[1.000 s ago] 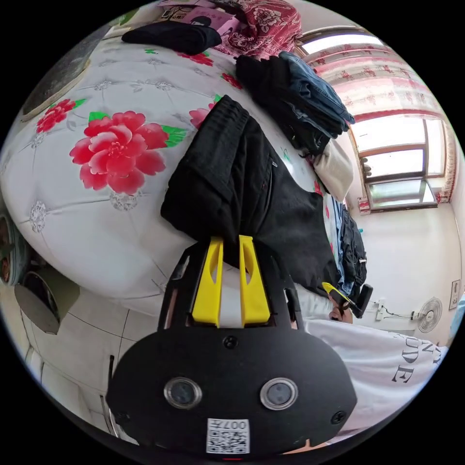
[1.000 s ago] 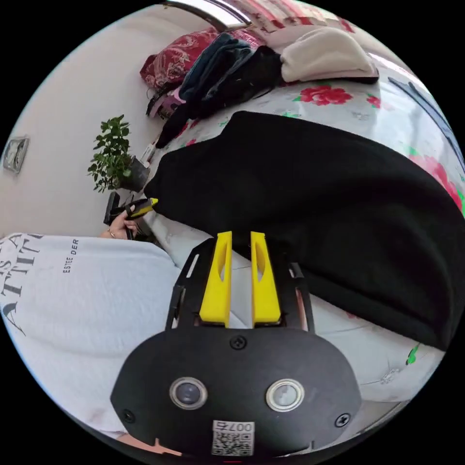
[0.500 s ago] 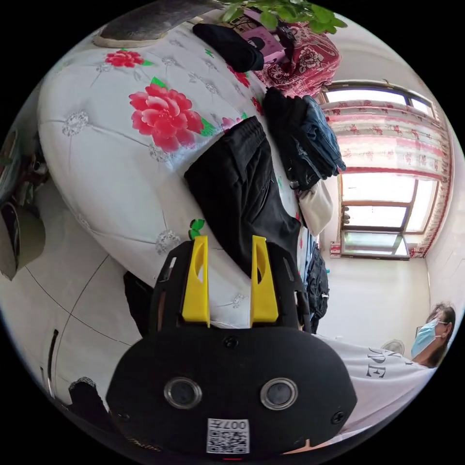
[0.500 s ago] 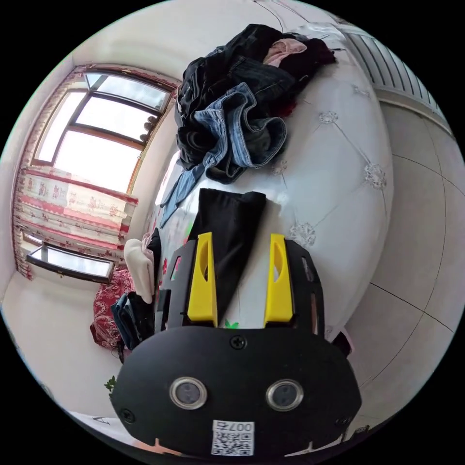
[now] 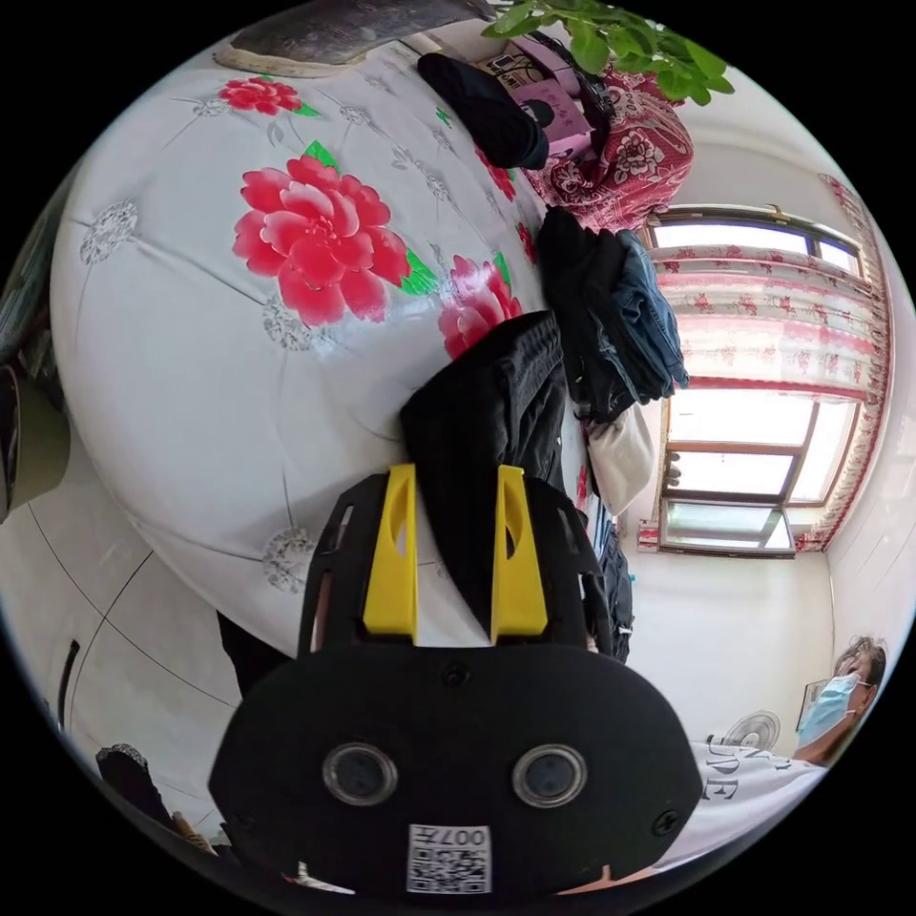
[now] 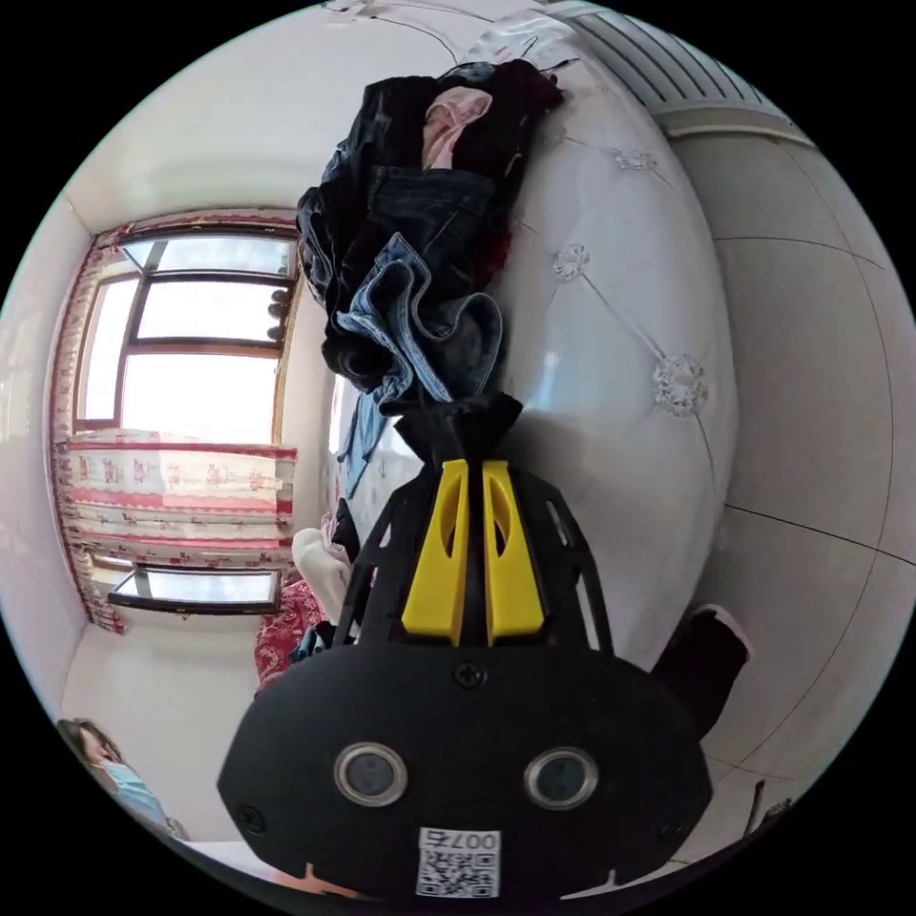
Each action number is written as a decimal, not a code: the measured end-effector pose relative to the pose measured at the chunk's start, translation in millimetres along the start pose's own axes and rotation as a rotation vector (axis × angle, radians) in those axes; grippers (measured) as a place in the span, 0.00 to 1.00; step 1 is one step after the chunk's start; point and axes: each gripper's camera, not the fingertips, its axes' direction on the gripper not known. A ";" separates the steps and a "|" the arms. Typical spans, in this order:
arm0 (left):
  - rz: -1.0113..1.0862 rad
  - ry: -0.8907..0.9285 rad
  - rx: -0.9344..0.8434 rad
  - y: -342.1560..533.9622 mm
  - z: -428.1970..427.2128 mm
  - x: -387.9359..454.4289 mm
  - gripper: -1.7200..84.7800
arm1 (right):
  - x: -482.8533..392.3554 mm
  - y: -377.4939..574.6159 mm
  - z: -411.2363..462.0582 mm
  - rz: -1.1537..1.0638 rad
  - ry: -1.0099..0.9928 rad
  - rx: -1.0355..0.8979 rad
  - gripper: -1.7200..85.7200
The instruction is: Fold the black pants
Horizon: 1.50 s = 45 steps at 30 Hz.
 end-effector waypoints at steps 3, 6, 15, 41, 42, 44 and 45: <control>0.005 0.015 0.000 -3.8 -2.5 -6.5 0.15 | -52.5 18.8 6.6 -0.192 -0.037 -0.005 0.02; -0.010 0.047 0.003 -7.5 -4.7 -17.2 0.15 | -145.1 69.2 28.6 -0.541 -0.131 -0.161 0.02; -0.042 0.166 0.089 -5.2 -4.0 -48.1 0.12 | -249.4 408.7 136.4 -1.310 -0.209 -0.830 0.04; 1.332 0.585 -0.825 197.8 204.1 307.9 0.10 | -161.1 247.9 67.4 -0.790 0.151 -0.503 0.07; 1.277 0.553 -0.889 209.0 228.8 298.2 0.11 | -152.6 238.2 65.0 -0.742 0.142 -0.496 0.07; 1.198 0.505 -0.913 209.5 251.6 279.0 0.12 | -138.2 226.3 64.4 -0.672 0.120 -0.513 0.08; 1.137 0.450 -0.894 201.3 259.5 263.5 0.13 | -127.6 219.6 64.8 -0.627 0.102 -0.530 0.09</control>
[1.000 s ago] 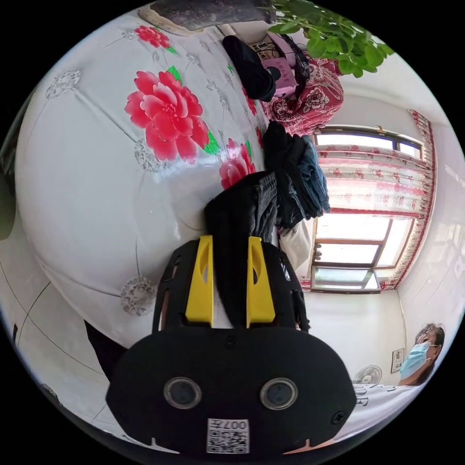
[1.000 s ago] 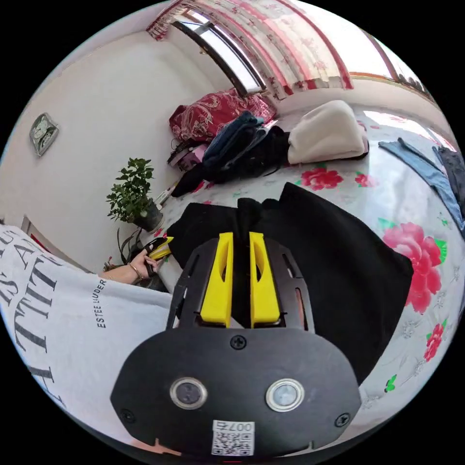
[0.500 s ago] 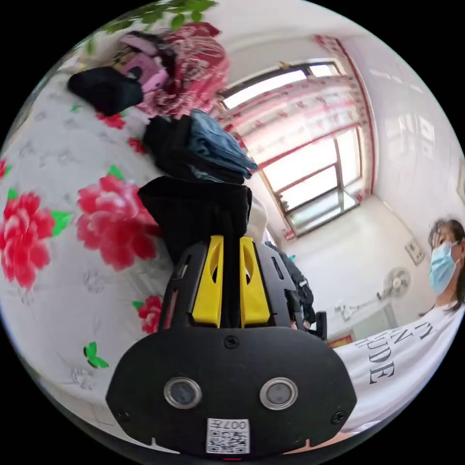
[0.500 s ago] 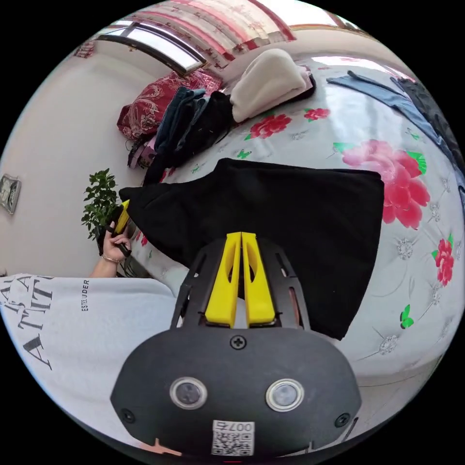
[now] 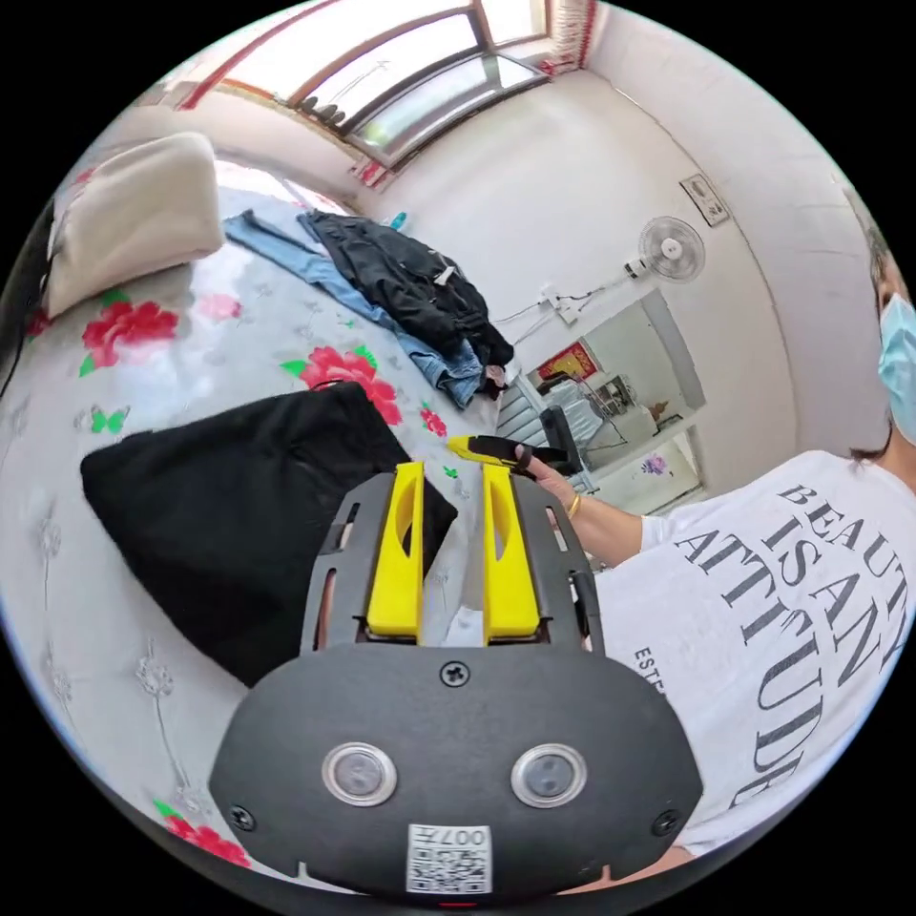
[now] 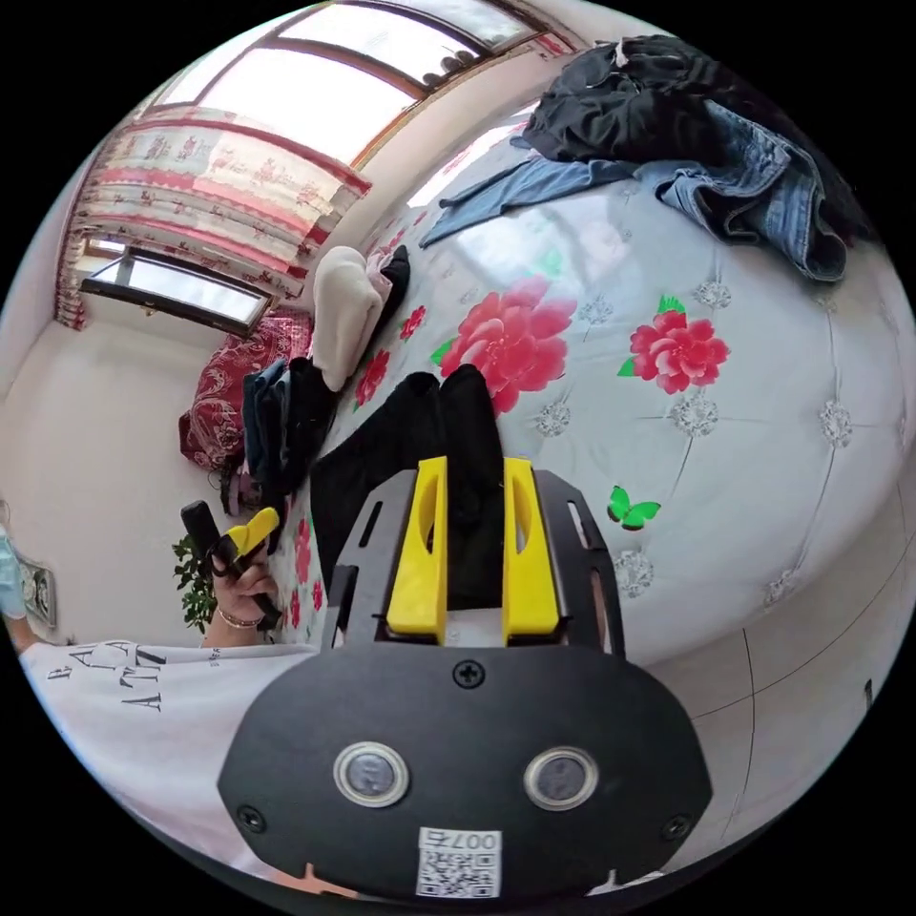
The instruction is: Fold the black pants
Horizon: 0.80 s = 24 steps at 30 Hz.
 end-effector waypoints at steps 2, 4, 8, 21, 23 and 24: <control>-0.102 -0.081 0.018 18.5 -11.4 -22.5 0.14 | 17.6 1.4 2.8 0.045 -0.036 -0.022 0.09; -0.233 -0.229 0.052 45.6 -37.0 -47.4 0.15 | 36.1 0.8 11.5 0.076 -0.060 -0.060 0.10; -0.404 -0.316 0.083 77.2 -57.7 -80.6 0.17 | 47.6 -7.7 35.1 0.047 -0.074 -0.125 0.10; -0.302 -0.101 0.035 -10.5 -14.2 -116.3 0.07 | -23.2 -96.9 55.8 -0.127 -0.254 -0.247 0.04; -0.235 -0.106 0.033 -51.1 -21.3 -111.2 0.07 | -59.7 -126.9 55.6 -0.211 -0.274 -0.231 0.04; -0.184 -0.127 0.040 -80.3 -31.0 -108.5 0.07 | -85.6 -150.3 56.6 -0.261 -0.289 -0.211 0.03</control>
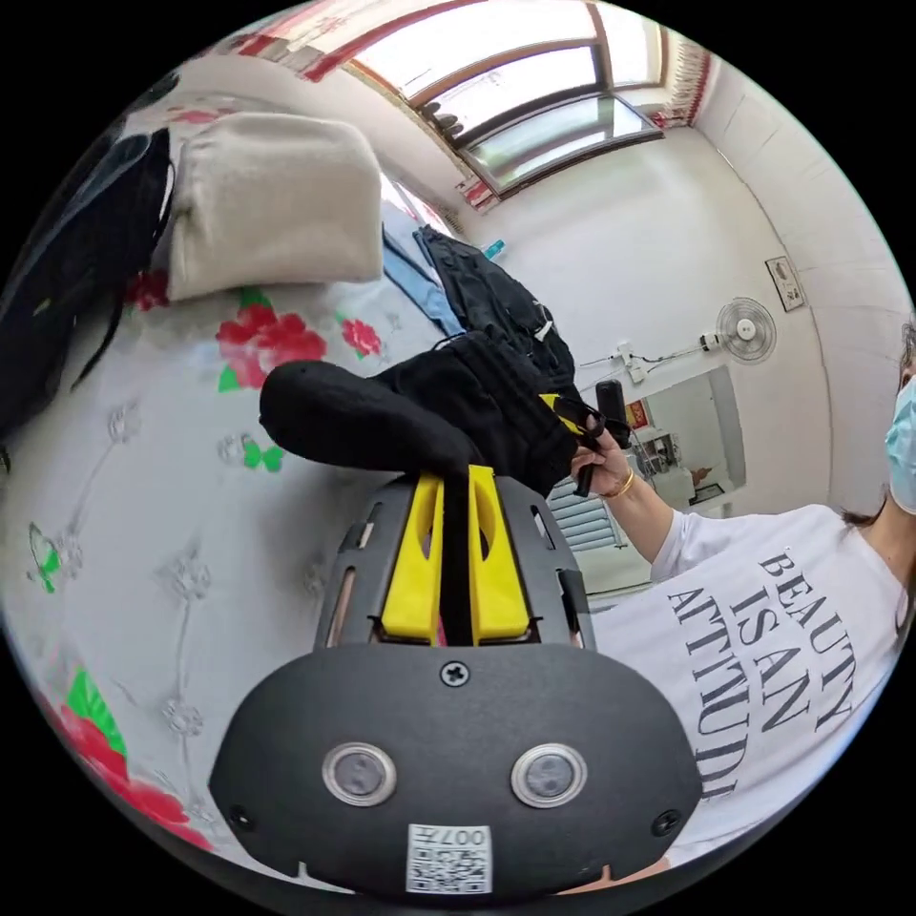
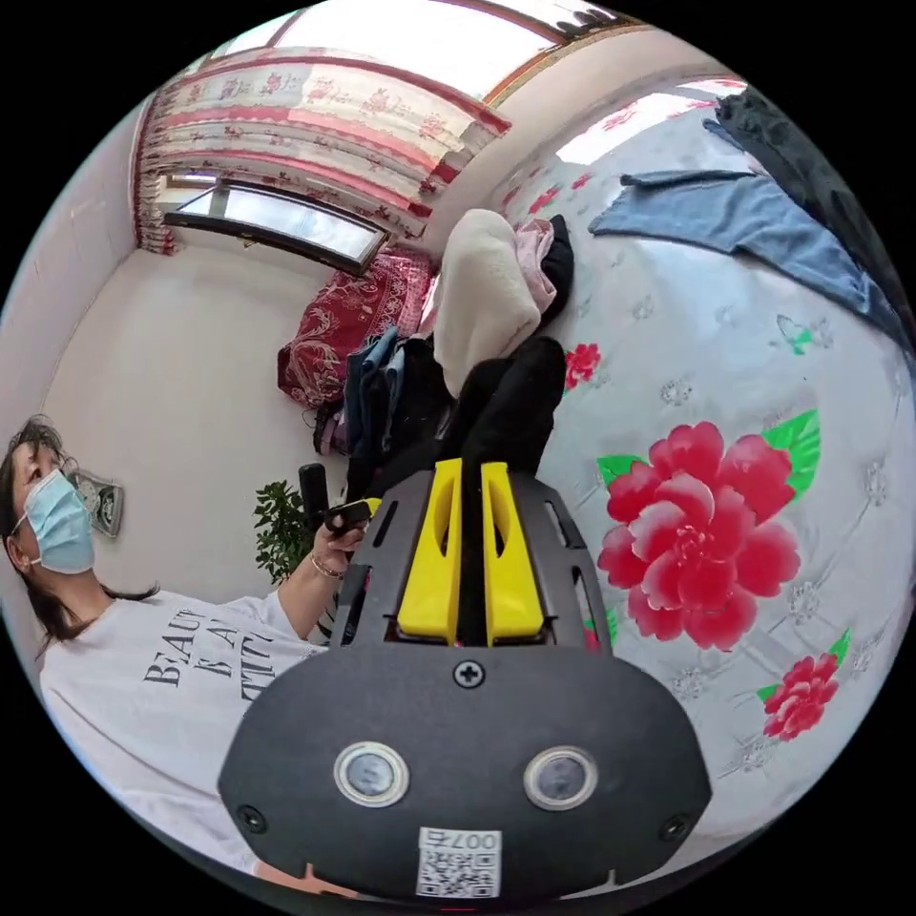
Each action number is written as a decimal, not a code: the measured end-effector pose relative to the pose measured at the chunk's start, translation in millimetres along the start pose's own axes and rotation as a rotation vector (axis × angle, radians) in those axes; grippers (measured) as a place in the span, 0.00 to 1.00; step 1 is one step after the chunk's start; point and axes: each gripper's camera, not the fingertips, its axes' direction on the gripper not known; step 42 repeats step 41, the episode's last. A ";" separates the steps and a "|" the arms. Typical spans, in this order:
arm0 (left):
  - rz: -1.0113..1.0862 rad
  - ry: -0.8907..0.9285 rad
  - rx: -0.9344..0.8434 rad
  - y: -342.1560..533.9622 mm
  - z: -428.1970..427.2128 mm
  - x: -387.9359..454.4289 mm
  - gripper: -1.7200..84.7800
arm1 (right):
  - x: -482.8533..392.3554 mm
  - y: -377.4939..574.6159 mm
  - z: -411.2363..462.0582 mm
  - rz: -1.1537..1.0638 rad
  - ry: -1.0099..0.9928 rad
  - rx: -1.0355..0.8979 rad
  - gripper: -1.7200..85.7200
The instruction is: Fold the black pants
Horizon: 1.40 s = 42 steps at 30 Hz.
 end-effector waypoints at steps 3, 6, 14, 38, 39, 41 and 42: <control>0.076 -0.070 0.076 -80.7 -44.4 6.8 0.07 | -50.3 -79.9 8.5 -0.153 0.008 0.046 0.03; 0.107 -0.202 0.223 -158.9 -97.3 5.8 0.08 | -93.2 -160.8 27.9 -0.271 0.004 0.135 0.04; -0.083 -0.513 0.160 -176.2 -64.6 -66.5 0.09 | -63.8 -222.1 149.8 -0.185 0.255 0.145 0.04; -0.086 -0.863 -0.345 -30.8 120.2 -18.2 0.09 | 75.0 -43.4 149.0 -0.151 1.143 0.063 0.14; -0.091 -0.865 -0.338 -30.8 119.5 -18.4 0.09 | 85.4 -48.5 119.1 -0.055 1.199 0.123 0.14; -0.087 -0.881 -0.333 -30.9 120.8 -17.0 0.09 | 94.5 -38.7 71.5 0.088 1.269 0.255 0.15; -0.087 -0.881 -0.333 -30.9 120.8 -17.0 0.09 | 94.5 -38.7 71.5 0.088 1.269 0.255 0.15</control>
